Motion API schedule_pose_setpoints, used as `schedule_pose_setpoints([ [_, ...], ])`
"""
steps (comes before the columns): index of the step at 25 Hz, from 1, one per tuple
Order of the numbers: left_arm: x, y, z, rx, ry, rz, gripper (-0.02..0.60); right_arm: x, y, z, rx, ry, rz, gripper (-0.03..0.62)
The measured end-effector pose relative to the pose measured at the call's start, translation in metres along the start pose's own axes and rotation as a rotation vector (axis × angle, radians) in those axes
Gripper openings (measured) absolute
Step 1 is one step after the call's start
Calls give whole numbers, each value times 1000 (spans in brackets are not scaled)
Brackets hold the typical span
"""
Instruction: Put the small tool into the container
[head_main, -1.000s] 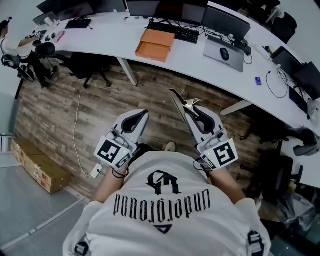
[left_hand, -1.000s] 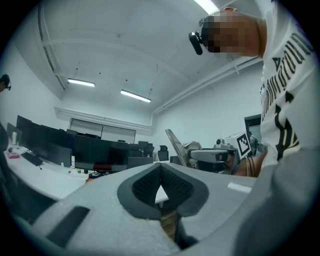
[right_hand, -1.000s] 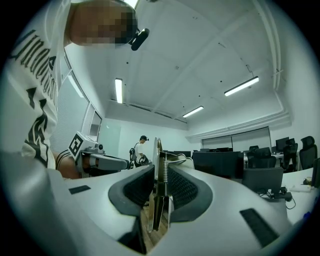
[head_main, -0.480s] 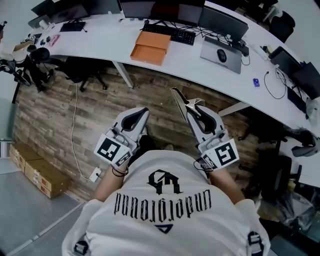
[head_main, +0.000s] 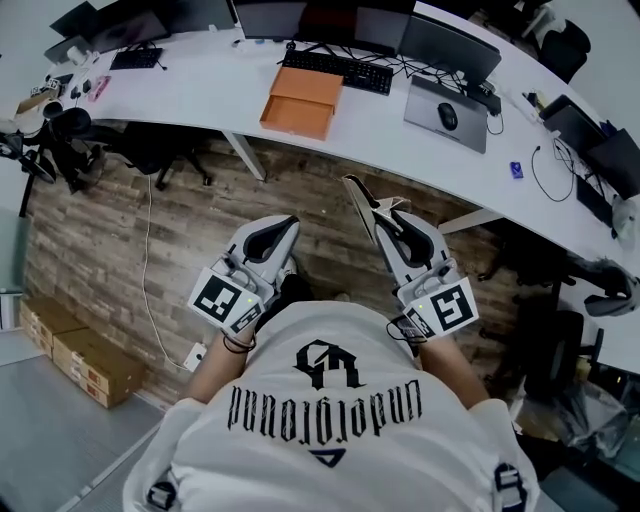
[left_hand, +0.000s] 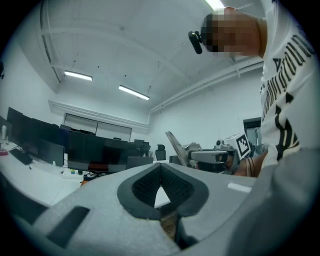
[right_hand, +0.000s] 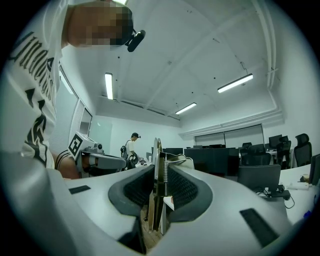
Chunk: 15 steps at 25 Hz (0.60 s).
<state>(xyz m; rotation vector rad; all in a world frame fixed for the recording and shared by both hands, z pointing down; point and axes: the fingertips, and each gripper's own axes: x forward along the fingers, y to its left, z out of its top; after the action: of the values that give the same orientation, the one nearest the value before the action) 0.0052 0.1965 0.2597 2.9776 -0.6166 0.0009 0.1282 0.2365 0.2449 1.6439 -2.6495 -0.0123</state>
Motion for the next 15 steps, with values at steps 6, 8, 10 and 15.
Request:
schedule_pose_setpoints([
  [6,4,47,-3,-12,16,-6,12,56,-2,-5,11,6,17,92],
  [8,5,66,-1,-14,18,-9,14,78,-3,-5,10,8,23,92],
  [10,4,87,2,-12,20,-13,14,101,-3,-3,4,8,27,92],
  [15,-3,137,12,-1,14,-18,14,151,-4,2,-7,9,11,92],
])
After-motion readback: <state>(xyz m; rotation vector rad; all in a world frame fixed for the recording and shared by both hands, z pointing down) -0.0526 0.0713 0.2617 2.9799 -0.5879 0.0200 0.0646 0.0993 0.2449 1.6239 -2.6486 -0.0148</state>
